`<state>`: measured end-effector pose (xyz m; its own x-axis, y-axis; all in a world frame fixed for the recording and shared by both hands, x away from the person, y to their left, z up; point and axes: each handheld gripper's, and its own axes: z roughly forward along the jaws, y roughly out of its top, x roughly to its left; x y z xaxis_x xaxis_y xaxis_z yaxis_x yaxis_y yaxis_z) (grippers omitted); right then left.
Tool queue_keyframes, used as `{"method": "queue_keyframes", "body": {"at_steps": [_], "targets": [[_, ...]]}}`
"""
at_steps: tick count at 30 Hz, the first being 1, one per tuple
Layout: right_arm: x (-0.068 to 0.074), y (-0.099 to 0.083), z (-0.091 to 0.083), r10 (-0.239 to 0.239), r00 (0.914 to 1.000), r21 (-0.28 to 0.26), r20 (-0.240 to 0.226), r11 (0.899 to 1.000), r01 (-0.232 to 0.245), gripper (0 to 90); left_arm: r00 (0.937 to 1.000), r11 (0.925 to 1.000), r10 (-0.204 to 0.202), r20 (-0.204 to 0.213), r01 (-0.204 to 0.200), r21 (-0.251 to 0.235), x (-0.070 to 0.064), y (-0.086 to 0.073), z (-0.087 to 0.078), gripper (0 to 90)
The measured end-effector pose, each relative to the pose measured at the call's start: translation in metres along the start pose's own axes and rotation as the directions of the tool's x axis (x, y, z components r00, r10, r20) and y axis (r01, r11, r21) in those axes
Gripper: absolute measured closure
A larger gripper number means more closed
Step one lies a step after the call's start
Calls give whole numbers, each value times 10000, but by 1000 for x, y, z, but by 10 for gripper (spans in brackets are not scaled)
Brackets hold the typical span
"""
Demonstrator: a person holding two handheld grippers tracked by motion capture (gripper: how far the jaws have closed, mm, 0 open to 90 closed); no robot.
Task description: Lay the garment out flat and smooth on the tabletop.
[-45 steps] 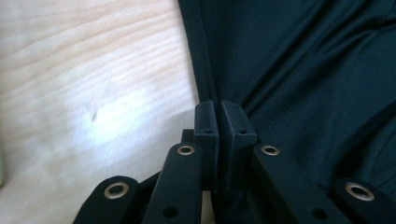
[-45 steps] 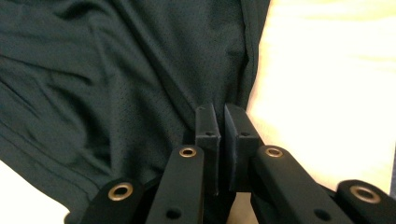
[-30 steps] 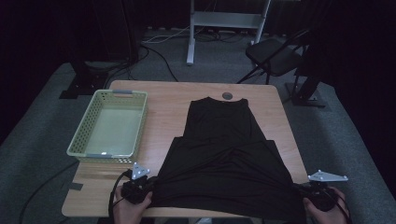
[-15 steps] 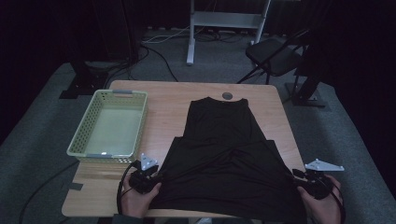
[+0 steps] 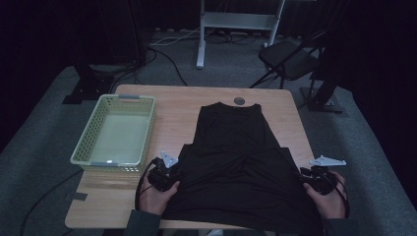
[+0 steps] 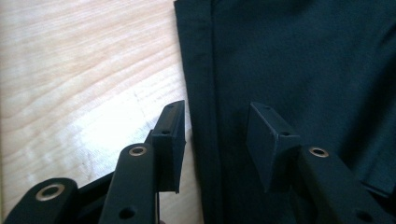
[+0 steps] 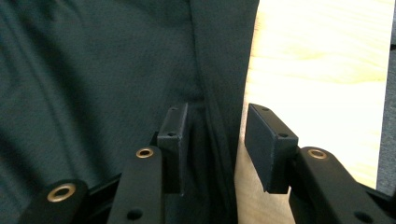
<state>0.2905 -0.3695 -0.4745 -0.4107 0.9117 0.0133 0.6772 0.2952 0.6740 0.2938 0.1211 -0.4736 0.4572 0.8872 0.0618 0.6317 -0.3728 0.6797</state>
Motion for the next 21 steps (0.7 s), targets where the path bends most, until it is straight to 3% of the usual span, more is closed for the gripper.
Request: {"method": "queue_keyframes", "body": {"at_steps": [3,11,21], "targets": [[-1,1,3,32,9999,18,-95,10000,-32,633,10000,10000,-7,45,7,63,1,2,1,598],[1,0,-1,24,9997,261,-259,9997,-18,791,9993,9999,16,384,-22,155,1,-2,-3,841],[9,-12,-13,-28,9986,424,-529,9991,50,833,9960,9989,-425,781,407,239,9,-22,-21,863]]}}
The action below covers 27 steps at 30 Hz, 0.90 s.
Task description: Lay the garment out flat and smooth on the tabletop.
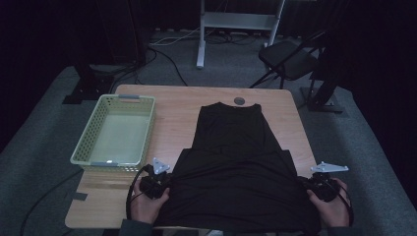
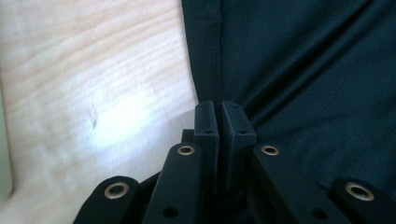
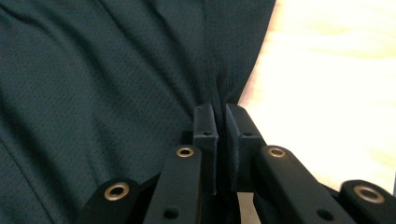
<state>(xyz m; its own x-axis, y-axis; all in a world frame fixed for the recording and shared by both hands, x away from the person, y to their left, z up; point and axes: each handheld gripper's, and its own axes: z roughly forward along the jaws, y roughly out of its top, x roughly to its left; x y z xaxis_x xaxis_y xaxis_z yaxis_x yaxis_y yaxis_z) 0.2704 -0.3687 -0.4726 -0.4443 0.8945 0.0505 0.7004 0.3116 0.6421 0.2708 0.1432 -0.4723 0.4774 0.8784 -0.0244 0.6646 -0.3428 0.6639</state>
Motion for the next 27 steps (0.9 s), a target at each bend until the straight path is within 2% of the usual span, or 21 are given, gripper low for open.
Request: {"method": "queue_keyframes", "body": {"at_steps": [3,6,12,14,17,19,24,27], "targets": [[2,-6,-5,31,9999,4,-96,10000,-31,835,9997,9999,-159,191,159,-14,-1,-10,-8,863],[4,-12,-10,47,9999,72,-157,10000,-46,836,9995,9999,-153,279,152,31,-3,-15,-13,863],[8,-20,-19,-14,9999,229,-128,9997,17,839,9995,9997,-115,297,108,237,-10,-18,-18,854],[9,-22,-20,-28,9999,286,-126,9996,32,840,9994,9999,-163,321,162,55,-12,-19,-19,835],[9,-20,-21,-31,9999,242,-157,9997,35,789,9999,9991,-136,-23,135,-404,-13,-12,-19,747],[9,-15,-21,8,9999,-16,-135,10000,-9,750,9999,9985,-58,-130,51,-546,-13,-4,-17,707],[14,5,-12,-358,9993,-451,-53,9983,355,731,9988,9979,266,-420,-290,-583,-12,12,2,654],[19,15,-1,-685,9974,-435,207,9966,694,699,9977,9975,399,-556,-430,-555,-12,17,11,636]]}}
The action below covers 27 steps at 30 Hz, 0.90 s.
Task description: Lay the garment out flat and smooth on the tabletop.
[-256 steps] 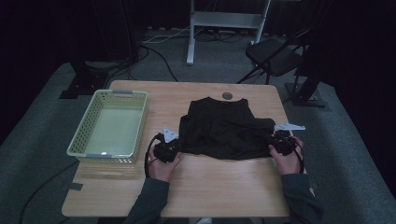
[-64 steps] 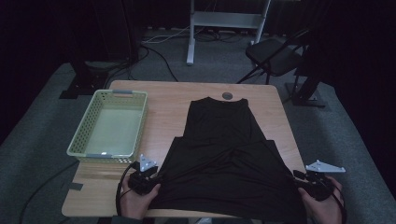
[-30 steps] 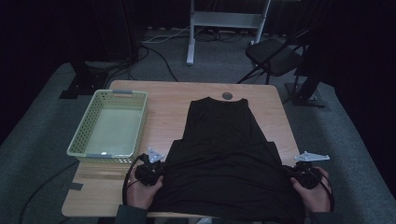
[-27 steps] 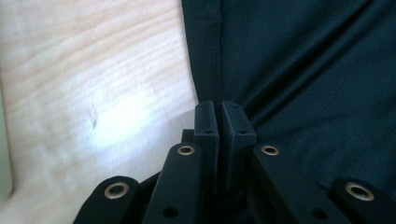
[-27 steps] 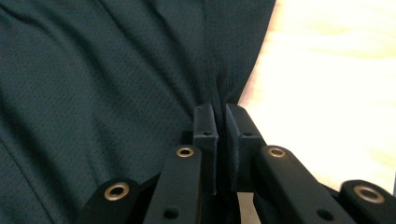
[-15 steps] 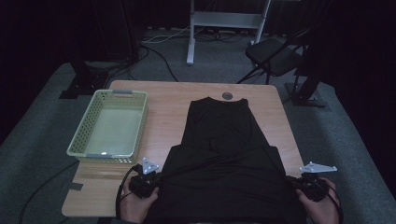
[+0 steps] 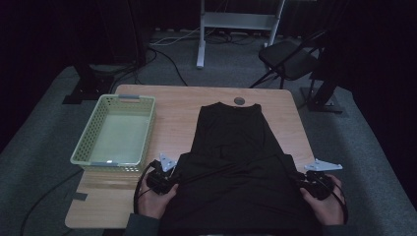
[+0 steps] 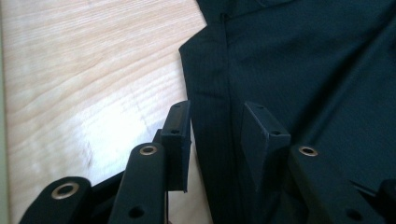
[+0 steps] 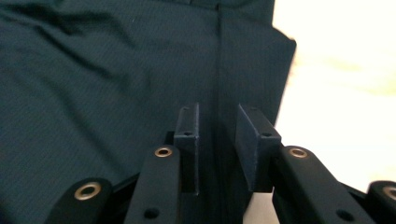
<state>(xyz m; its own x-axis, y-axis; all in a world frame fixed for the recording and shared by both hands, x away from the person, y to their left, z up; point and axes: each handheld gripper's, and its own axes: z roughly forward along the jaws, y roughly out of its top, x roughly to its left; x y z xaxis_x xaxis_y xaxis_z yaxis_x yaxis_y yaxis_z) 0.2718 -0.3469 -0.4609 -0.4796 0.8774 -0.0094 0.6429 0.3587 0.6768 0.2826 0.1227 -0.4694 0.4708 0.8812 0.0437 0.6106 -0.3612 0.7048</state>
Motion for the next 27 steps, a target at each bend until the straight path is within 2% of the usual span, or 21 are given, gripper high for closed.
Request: {"method": "queue_keyframes", "body": {"at_steps": [2,5,8,11,14,16,27], "targets": [[1,5,7,-163,9998,46,99,9999,163,682,9999,9999,111,-89,-111,48,-1,2,5,626],[-1,8,16,-174,9993,81,322,9998,172,678,10000,9999,66,-56,-66,134,-1,4,11,583],[-3,9,22,-233,9979,284,599,9994,216,692,10000,9999,34,-80,-32,148,0,4,13,583],[-3,9,23,-172,9990,360,418,9992,157,762,10000,9998,27,-29,-27,198,0,5,13,670],[-4,7,22,-109,9995,416,313,9991,96,811,9999,9996,80,137,-84,251,-1,4,12,781],[-5,4,19,-27,9997,416,254,9991,17,817,9998,9996,40,188,-45,271,-2,3,10,811],[-11,-23,-6,539,9985,395,1,9978,-539,839,9975,9991,-110,700,81,420,0,-14,-8,812]]}}
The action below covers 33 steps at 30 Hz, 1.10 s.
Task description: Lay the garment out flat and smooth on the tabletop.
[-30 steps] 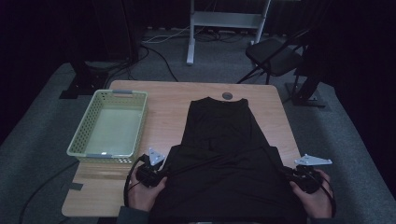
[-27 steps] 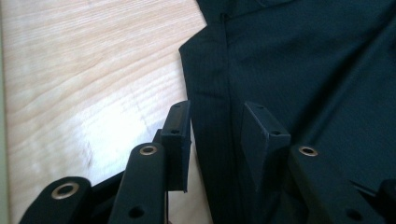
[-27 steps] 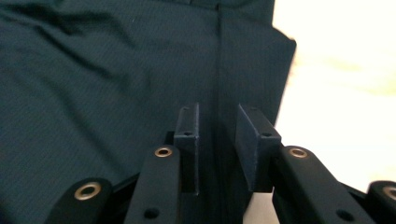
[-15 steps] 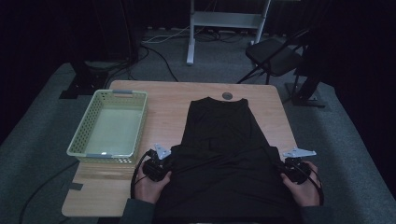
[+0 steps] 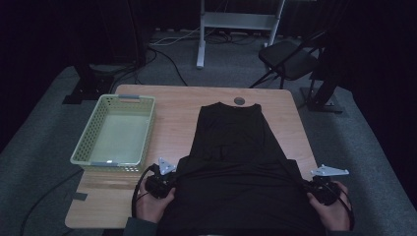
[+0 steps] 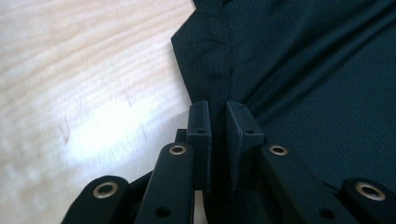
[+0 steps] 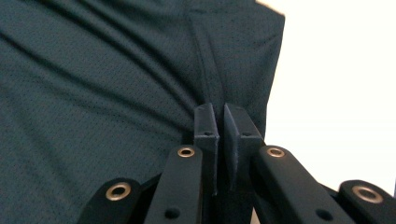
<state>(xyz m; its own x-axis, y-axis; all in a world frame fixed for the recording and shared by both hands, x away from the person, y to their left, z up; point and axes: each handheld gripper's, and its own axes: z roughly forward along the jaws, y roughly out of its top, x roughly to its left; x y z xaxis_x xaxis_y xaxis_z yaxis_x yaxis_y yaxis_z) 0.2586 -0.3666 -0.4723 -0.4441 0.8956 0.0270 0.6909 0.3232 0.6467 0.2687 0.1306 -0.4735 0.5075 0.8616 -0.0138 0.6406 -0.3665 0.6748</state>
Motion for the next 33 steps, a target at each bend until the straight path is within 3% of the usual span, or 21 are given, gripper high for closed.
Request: {"method": "queue_keyframes", "body": {"at_steps": [9,14,19,23,27,33], "targets": [[4,-18,-16,127,9999,141,0,9998,-127,831,9999,9999,-38,168,36,117,-3,-15,-15,787],[6,-14,-18,212,9998,-34,-6,9998,-212,722,9999,9999,-130,79,130,25,0,-10,-13,691],[10,9,-7,-125,9999,-550,104,9984,130,646,9999,9993,-68,-152,62,-371,1,7,0,629],[13,21,9,-436,9990,-335,95,9985,439,628,9997,9996,51,-252,-58,-279,0,12,12,617],[15,19,17,-543,9984,-46,161,9985,543,618,9994,9996,6,-352,-17,-297,-2,10,11,617],[12,7,8,-324,9994,-116,98,9994,325,614,9996,9996,-101,-245,94,-262,-5,1,4,617]]}}
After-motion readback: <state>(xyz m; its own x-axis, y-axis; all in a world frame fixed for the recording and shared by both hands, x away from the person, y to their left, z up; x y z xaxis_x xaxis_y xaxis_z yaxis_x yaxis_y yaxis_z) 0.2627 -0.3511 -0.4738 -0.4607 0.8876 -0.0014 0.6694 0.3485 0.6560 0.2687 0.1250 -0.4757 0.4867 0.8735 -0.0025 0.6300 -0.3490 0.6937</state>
